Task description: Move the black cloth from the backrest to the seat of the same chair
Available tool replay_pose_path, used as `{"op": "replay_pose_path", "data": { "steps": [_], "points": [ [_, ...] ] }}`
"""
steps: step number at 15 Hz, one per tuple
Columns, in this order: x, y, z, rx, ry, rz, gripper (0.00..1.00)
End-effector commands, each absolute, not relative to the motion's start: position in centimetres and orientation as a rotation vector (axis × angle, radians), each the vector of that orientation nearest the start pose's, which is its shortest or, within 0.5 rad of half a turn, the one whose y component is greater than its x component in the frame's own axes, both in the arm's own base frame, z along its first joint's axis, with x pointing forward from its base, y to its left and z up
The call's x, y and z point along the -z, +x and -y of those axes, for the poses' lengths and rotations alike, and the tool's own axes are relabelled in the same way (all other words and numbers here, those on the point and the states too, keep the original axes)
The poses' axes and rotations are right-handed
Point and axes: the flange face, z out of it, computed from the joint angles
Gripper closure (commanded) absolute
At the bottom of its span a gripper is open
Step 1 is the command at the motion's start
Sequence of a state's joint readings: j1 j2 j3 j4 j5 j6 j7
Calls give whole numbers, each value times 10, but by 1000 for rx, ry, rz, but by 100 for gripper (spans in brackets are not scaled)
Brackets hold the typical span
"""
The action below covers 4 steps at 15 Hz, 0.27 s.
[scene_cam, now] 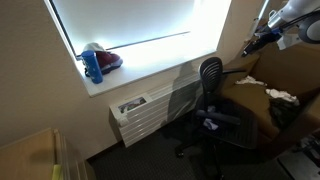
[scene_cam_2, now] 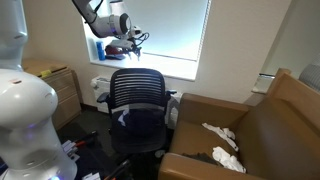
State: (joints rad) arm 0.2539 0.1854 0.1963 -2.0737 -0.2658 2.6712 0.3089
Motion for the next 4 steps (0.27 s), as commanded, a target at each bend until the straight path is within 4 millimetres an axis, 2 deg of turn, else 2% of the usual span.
{"op": "replay_pose_path", "data": {
  "steps": [1,4],
  "points": [
    [-386,549,-269,669,-2992,516,33],
    [-386,549,-269,668,-2991,515,33]
  ]
}}
